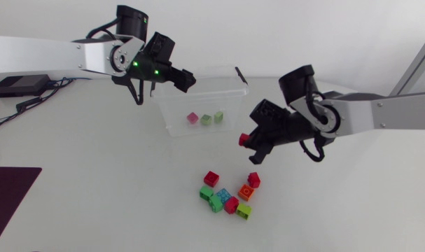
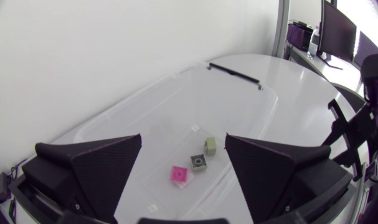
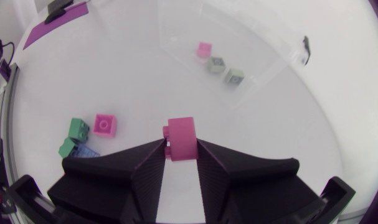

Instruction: Pick up the duplo bricks and place them in the container

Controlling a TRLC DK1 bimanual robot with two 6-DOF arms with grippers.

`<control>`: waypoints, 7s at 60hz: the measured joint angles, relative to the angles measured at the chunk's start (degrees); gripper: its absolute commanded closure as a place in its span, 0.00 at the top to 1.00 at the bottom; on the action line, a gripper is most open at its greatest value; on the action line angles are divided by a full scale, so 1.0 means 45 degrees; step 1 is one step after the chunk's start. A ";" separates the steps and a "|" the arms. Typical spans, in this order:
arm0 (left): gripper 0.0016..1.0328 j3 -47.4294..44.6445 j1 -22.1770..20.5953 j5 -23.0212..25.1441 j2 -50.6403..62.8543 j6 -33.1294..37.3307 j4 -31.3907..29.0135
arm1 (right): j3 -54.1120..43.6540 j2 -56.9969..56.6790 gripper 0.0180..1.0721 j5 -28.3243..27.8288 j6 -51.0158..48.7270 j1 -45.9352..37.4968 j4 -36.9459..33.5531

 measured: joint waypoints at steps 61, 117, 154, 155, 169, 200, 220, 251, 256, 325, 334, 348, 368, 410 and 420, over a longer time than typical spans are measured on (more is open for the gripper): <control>0.95 -0.8573 -0.2127 0.1409 -0.5270 0.4915 -0.1156 | 0.9097 0.5217 0.71 0.0889 0.2210 -0.0155 -0.0029; 0.83 -0.6785 -0.4546 -0.0287 -0.1491 0.8879 -0.2497 | -0.4337 -0.5780 0.95 -0.2676 0.1229 -0.3580 0.1642; 0.14 -0.6159 -0.5391 -0.0826 -0.0568 0.9500 -0.3502 | -0.5819 -0.5523 0.95 -0.2628 0.0763 -0.3619 0.2157; 0.14 -0.6149 -0.5406 -0.0831 -0.0568 0.9500 -0.3512 | -0.5819 -0.5435 0.95 -0.2531 0.0763 -0.3570 0.2152; 0.13 -0.6086 -0.5513 -0.0865 -0.0690 0.9496 -0.3832 | -0.5586 -0.4269 0.95 -0.1049 0.1088 -0.1744 0.1734; 0.13 -0.6018 -0.2939 -0.0899 -0.4566 0.8310 -0.2657 | -0.3342 -0.0831 0.82 0.1549 0.3225 0.0889 0.0656; 0.13 -0.5338 -0.1831 -0.0913 -0.4381 0.5280 0.1559 | -0.2803 0.0486 0.51 0.2278 0.4080 0.1035 0.0384; 0.13 -0.4022 -0.1676 -0.1384 -0.2234 0.3337 0.3099 | -0.2642 0.0253 0.41 0.2293 0.4211 0.1020 0.0277; 0.13 -0.4012 -0.1676 -0.1384 -0.2234 0.3337 0.3099 | -0.2662 0.0175 0.80 0.2293 0.4211 0.1020 0.0228; 0.13 -0.4056 -0.1501 -0.1394 -0.2336 0.3342 0.3104 | -0.2438 0.0219 0.92 0.2103 0.3633 -0.0311 0.0049; 0.13 -0.4080 -0.1496 -0.1433 -0.2467 0.3347 0.3099 | -0.2079 0.0379 0.88 0.2254 0.3789 0.0029 0.0044; 0.13 -0.3036 -0.1277 -0.1719 -0.2059 0.3220 0.3099 | -0.1914 0.0593 0.83 0.1642 0.3249 -0.0389 -0.0058; 0.17 -0.1030 -0.1205 -0.3045 0.0078 0.1831 0.3279 | -0.1583 0.0287 0.84 0.0238 -0.0782 -0.1239 -0.1967; 0.96 -0.3249 -0.1083 -0.2103 -0.2973 -0.0083 0.1452 | 0.0034 0.2477 0.34 0.0243 -0.4250 -0.1054 -0.3016; 0.96 -0.4381 -0.1195 -0.1137 -0.3823 0.0971 -0.0520 | 0.0034 0.2477 0.32 0.0238 -0.4289 -0.0971 -0.3031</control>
